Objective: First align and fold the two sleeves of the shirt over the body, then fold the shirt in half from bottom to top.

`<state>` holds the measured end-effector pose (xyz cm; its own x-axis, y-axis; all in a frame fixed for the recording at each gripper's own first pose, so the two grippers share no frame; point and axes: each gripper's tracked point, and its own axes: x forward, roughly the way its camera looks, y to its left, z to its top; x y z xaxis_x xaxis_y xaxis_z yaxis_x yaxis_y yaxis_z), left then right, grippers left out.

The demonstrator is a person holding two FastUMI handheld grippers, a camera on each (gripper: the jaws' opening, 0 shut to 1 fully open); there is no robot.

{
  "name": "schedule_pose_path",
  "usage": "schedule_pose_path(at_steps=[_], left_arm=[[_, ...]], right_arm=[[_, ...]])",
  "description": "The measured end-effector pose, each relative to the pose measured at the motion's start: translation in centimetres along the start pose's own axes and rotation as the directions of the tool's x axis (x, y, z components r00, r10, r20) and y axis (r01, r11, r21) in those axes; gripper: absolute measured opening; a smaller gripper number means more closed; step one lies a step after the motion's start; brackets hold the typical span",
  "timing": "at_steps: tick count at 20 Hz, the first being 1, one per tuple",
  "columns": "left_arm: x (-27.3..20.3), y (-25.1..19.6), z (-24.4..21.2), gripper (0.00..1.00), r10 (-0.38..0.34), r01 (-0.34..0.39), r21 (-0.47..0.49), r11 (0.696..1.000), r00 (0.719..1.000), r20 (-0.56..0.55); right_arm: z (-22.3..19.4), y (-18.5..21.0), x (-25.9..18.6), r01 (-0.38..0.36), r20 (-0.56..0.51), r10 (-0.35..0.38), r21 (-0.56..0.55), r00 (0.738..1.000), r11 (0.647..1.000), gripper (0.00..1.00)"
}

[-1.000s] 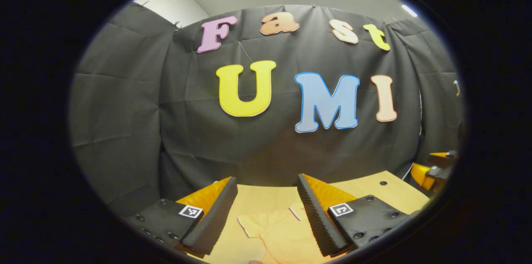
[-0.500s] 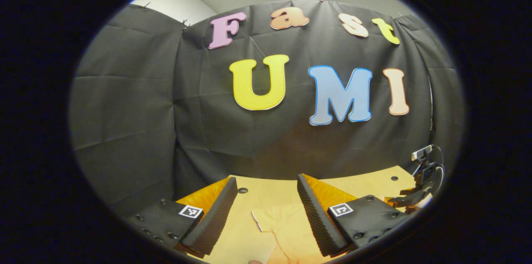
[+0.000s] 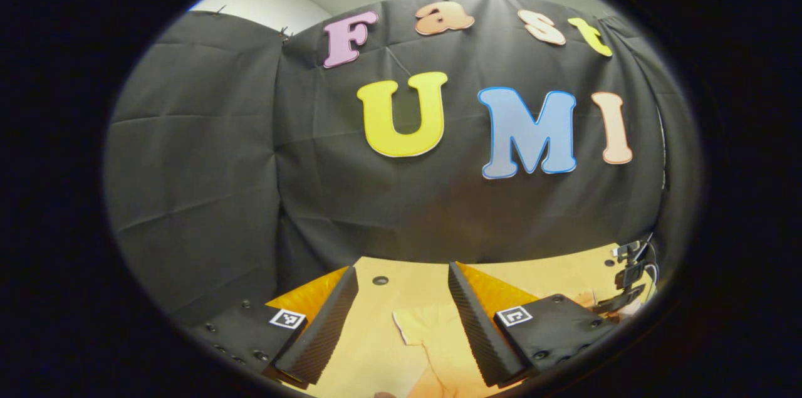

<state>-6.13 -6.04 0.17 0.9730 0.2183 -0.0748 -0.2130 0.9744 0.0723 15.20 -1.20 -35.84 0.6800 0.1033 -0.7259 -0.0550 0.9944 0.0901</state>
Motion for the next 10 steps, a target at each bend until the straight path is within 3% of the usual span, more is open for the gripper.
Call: schedule_pose_path(at_steps=[2, 3, 5, 6, 7, 9, 10], left_arm=[[0.2, -0.2, 0.0, 0.94, 0.004, -0.004, 0.002, 1.000, 1.000, -0.003], [0.4, -0.2, 0.1, 0.94, 0.006, -0.006, 0.003, 1.000, 1.000, -0.003], [0.2, -0.4, 0.1, 0.94, 0.007, -0.007, 0.004, 1.000, 1.000, -0.003], [0.2, -0.4, 0.0, 0.94, 0.006, -0.006, 0.003, 1.000, 1.000, -0.003], [0.3, -0.5, 0.0, 0.94, 0.007, -0.007, 0.003, 1.000, 1.000, -0.003], [0.2, -0.6, -0.1, 0.94, 0.006, -0.006, -0.001, 1.000, 1.000, -0.005], [0.2, -0.6, -0.1, 0.95, 0.006, -0.006, -0.001, 1.000, 1.000, -0.005]], right_arm=[[-0.1, 0.2, 0.3, -0.011, -0.009, 0.012, 0.028, 1.000, 1.000, 0.93], [0.0, 0.3, 0.6, -0.013, -0.008, 0.013, 0.039, 1.000, 0.999, 0.85], [0.2, 0.2, 0.6, -0.027, -0.018, 0.028, 0.067, 0.999, 0.997, 0.57], [0.2, 0.3, 0.7, -0.029, -0.024, 0.032, 0.086, 0.999, 0.996, 0.36], [0.1, 0.6, 0.6, -0.042, -0.038, 0.046, 0.094, 0.998, 0.995, 0.24], [0.4, 0.3, 0.5, -0.047, -0.051, 0.051, 0.078, 0.997, 0.996, 0.24], [1.1, 0.3, 0.9, -0.036, -0.037, 0.039, 0.088, 0.999, 0.995, 0.03]])
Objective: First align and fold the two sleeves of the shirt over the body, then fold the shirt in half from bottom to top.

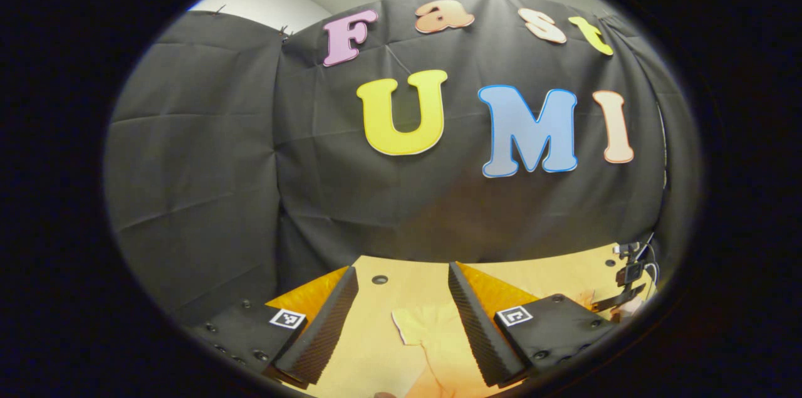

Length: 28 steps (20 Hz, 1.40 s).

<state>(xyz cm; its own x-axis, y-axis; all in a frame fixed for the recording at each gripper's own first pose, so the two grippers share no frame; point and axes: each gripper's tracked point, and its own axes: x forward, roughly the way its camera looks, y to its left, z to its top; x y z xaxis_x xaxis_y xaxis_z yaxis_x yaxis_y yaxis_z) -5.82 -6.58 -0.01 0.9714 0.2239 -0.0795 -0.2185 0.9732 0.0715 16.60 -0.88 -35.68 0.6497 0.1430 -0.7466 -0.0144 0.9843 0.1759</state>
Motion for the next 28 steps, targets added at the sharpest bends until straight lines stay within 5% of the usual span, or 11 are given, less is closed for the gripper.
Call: schedule_pose_path(at_steps=[5, 8, 12, 17, 18, 19, 20, 28], left_arm=[[-0.3, 0.5, 0.1, 0.94, 0.009, -0.009, 0.000, 1.000, 1.000, 0.003], [-0.7, 1.2, 0.1, 0.94, 0.023, -0.023, -0.002, 1.000, 1.000, 0.006], [-1.2, 2.7, 0.1, 0.95, 0.052, -0.052, -0.009, 0.999, 0.999, 0.008], [-1.8, 5.0, -0.8, 0.94, 0.080, -0.080, -0.017, 0.997, 0.997, -0.007], [-1.6, 5.4, -1.3, 0.95, 0.073, -0.074, -0.020, 0.997, 0.997, -0.013], [-1.3, 5.6, -1.9, 0.95, 0.067, -0.067, -0.025, 0.997, 0.998, -0.019], [-0.7, 6.0, -2.8, 0.95, 0.057, -0.058, -0.033, 0.998, 0.998, -0.031], [7.9, 4.1, -11.1, 0.95, -0.107, 0.103, -0.036, 0.994, 0.986, -0.131]], right_arm=[[0.1, 1.6, -1.1, -0.002, 0.002, 0.002, -0.069, 1.000, 0.998, 0.01], [3.0, 7.3, -2.9, -0.070, 0.085, 0.086, -0.175, 0.993, 0.982, 0.01], [2.9, 21.2, -5.3, -0.262, 0.079, 0.307, -0.351, 0.948, 0.899, 0.01], [-1.4, 27.4, -6.0, -0.339, -0.024, 0.369, -0.454, 0.929, 0.824, 0.05], [-1.8, 27.6, -6.2, -0.350, -0.033, 0.377, -0.449, 0.926, 0.822, 0.06], [-1.9, 27.7, -6.8, -0.359, -0.041, 0.381, -0.437, 0.924, 0.825, 0.31], [-1.9, 27.6, -7.2, -0.359, -0.036, 0.381, -0.427, 0.924, 0.830, 0.41], [-0.3, 24.2, -14.9, -0.325, 0.085, 0.381, -0.373, 0.921, 0.869, 0.41]])
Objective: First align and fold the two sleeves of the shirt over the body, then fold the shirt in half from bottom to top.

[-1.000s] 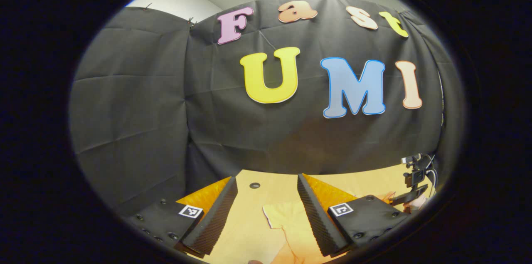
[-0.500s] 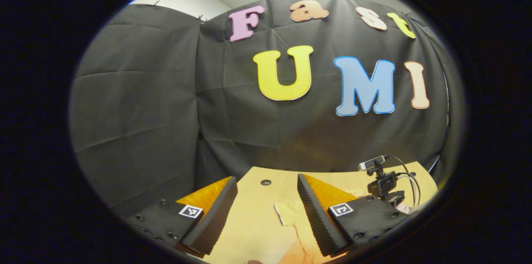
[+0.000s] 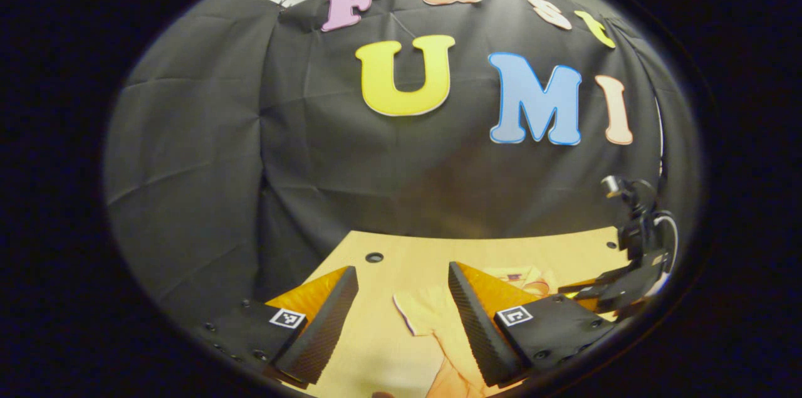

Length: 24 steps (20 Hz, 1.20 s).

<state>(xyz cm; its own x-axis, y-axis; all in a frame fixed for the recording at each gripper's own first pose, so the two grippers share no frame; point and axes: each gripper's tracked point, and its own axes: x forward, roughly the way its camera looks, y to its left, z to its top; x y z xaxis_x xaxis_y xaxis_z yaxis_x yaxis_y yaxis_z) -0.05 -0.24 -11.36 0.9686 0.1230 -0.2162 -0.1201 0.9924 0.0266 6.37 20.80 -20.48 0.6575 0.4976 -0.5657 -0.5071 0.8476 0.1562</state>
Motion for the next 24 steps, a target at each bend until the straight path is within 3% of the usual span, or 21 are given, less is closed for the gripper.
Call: schedule_pose_path(at_steps=[4, 5, 7, 8, 11, 18, 24], left_arm=[[5.3, -0.7, -4.8, 0.95, -0.070, 0.070, -0.001, 0.998, 0.994, -0.081], [6.6, -0.9, -5.8, 0.96, -0.081, 0.081, -0.004, 0.997, 0.991, -0.103], [10.8, -1.4, -9.6, 0.95, -0.110, 0.110, -0.008, 0.994, 0.980, -0.167], [11.6, -1.3, -10.7, 0.95, -0.111, 0.112, -0.006, 0.994, 0.977, -0.182], [14.0, -1.6, -14.5, 0.95, -0.121, 0.123, -0.008, 0.992, 0.964, -0.239], [17.7, -0.7, -21.2, 0.95, -0.057, 0.043, -0.049, 0.998, 0.934, -0.352], [18.5, -0.2, -24.0, 0.96, -0.027, -0.001, -0.067, 0.998, 0.914, -0.406]], right_arm=[[1.1, 0.0, -4.7, 0.034, 0.066, -0.036, 0.024, 0.997, 0.999, 0.36], [1.2, 0.0, -6.3, 0.049, 0.081, -0.053, 0.041, 0.995, 0.998, 0.41], [0.6, -0.6, -9.6, 0.109, 0.100, -0.118, 0.090, 0.988, 0.990, 0.36], [0.4, -0.9, -10.7, 0.127, 0.100, -0.139, 0.113, 0.985, 0.985, 0.41], [-2.1, -1.9, -14.3, 0.196, 0.068, -0.215, 0.218, 0.974, 0.956, 0.41], [-7.0, -5.1, -19.9, 0.335, -0.030, -0.345, 0.327, 0.938, 0.884, 0.41], [-7.7, -5.8, -20.1, 0.359, -0.060, -0.360, 0.326, 0.931, 0.875, 0.41]])
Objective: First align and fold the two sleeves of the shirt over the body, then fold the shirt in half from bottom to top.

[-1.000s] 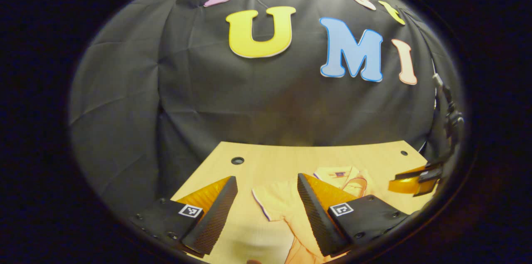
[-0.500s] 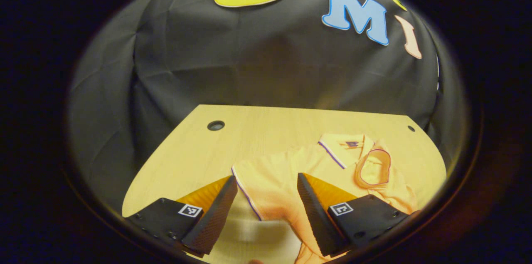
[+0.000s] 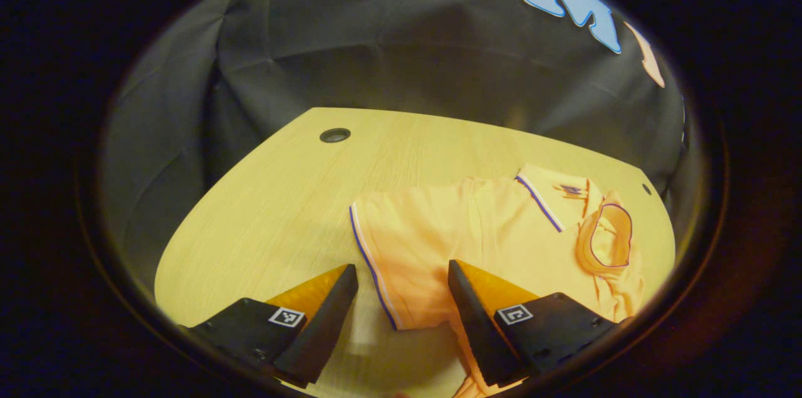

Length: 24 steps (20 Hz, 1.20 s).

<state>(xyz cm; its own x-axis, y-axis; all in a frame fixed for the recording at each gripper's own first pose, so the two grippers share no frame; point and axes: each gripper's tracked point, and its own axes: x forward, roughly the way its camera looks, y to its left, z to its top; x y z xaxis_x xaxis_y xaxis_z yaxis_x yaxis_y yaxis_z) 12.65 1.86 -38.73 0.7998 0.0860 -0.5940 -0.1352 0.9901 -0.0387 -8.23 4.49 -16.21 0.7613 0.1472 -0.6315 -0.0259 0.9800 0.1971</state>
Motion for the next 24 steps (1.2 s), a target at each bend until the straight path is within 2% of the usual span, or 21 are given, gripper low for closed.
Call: schedule_pose_path(at_steps=[1, 2, 3, 4, 5, 7, 8, 9, 10, 12, 15, 16, 17, 18, 19, 20, 21, 24], left_arm=[[0.1, 0.1, 0.0, 0.94, 0.006, -0.006, 0.010, 1.000, 1.000, -0.001], [0.3, 0.2, 0.0, 0.94, 0.016, -0.016, 0.022, 1.000, 1.000, -0.001], [0.6, 0.4, 0.0, 0.93, 0.030, -0.030, 0.040, 0.999, 1.000, -0.002], [0.8, 0.8, 0.1, 0.78, 0.044, -0.044, 0.055, 0.998, 0.999, -0.001], [0.9, 0.7, 0.3, 0.63, 0.037, -0.037, 0.058, 0.998, 0.999, 0.008], [0.9, 0.6, 0.6, 0.21, 0.046, -0.047, 0.076, 0.996, 0.999, 0.010], [1.0, 0.6, 0.5, 0.12, 0.056, -0.057, 0.084, 0.995, 0.998, 0.008], [1.1, 0.0, 0.7, 0.09, 0.060, -0.061, 0.108, 0.992, 0.998, 0.006], [0.9, -0.5, 1.2, 0.09, 0.061, -0.063, 0.127, 0.990, 0.998, 0.017], [0.6, -2.3, 2.7, 0.06, 0.040, -0.048, 0.166, 0.985, 0.998, 0.051], [0.2, -7.2, 4.3, 0.06, -0.043, 0.021, 0.246, 0.969, 0.996, 0.082], [-0.1, -9.2, 4.7, 0.06, -0.077, 0.050, 0.268, 0.962, 0.993, 0.089], [-0.6, -11.4, 5.0, 0.06, -0.115, 0.083, 0.291, 0.953, 0.989, 0.094], [-1.1, -13.8, 5.1, 0.06, -0.153, 0.117, 0.313, 0.943, 0.984, 0.094], [-1.6, -16.3, 5.0, 0.06, -0.195, 0.155, 0.333, 0.930, 0.977, 0.091], [-2.5, -19.1, 4.9, 0.10, -0.238, 0.194, 0.359, 0.913, 0.968, 0.083], [-3.3, -22.1, 4.2, 0.06, -0.283, 0.235, 0.387, 0.892, 0.957, 0.071], [-5.1, -27.1, 2.3, 0.10, -0.346, 0.294, 0.466, 0.834, 0.938, 0.028]], right_arm=[[-0.3, 0.0, 0.0, 0.001, -0.007, -0.001, -0.006, 1.000, 1.000, 0.41], [-0.2, 0.0, 0.0, 0.000, -0.010, 0.000, -0.007, 1.000, 1.000, 0.36], [-0.3, 0.0, 0.2, -0.001, -0.014, 0.001, -0.006, 1.000, 1.000, 0.41], [-0.3, 0.0, 0.3, -0.002, -0.017, 0.002, -0.005, 1.000, 1.000, 0.36], [-0.4, 0.0, 0.3, -0.003, -0.019, 0.003, -0.005, 1.000, 1.000, 0.41], [-0.4, -0.1, 0.4, -0.002, -0.025, 0.002, -0.002, 1.000, 1.000, 0.41], [-0.5, -0.2, 0.5, -0.002, -0.028, 0.002, 0.003, 1.000, 1.000, 0.36], [-0.7, -0.4, 0.5, -0.001, -0.032, 0.002, 0.014, 0.999, 1.000, 0.36], [-0.8, -0.4, 0.5, -0.001, -0.035, 0.002, 0.017, 0.999, 1.000, 0.41], [-0.9, -0.8, 0.4, 0.002, -0.039, -0.001, 0.025, 0.999, 1.000, 0.41], [-1.2, -1.2, 0.5, 0.008, -0.041, -0.006, 0.043, 0.999, 0.999, 0.41], [-1.2, -1.4, 0.4, 0.011, -0.041, -0.009, 0.048, 0.999, 0.999, 0.36], [-1.4, -1.7, 0.3, 0.016, -0.042, -0.013, 0.051, 0.999, 0.999, 0.41], [-1.5, -2.0, 0.2, 0.019, -0.042, -0.017, 0.056, 0.999, 0.998, 0.36], [-1.5, -2.2, 0.0, 0.026, -0.042, -0.023, 0.061, 0.999, 0.998, 0.41], [-1.4, -2.6, -0.2, 0.033, -0.041, -0.031, 0.070, 0.999, 0.997, 0.36], [-1.7, -3.1, -0.2, 0.038, -0.041, -0.035, 0.079, 0.999, 0.996, 0.41], [-2.1, -4.2, -0.3, 0.047, -0.043, -0.042, 0.121, 0.998, 0.991, 0.41]])
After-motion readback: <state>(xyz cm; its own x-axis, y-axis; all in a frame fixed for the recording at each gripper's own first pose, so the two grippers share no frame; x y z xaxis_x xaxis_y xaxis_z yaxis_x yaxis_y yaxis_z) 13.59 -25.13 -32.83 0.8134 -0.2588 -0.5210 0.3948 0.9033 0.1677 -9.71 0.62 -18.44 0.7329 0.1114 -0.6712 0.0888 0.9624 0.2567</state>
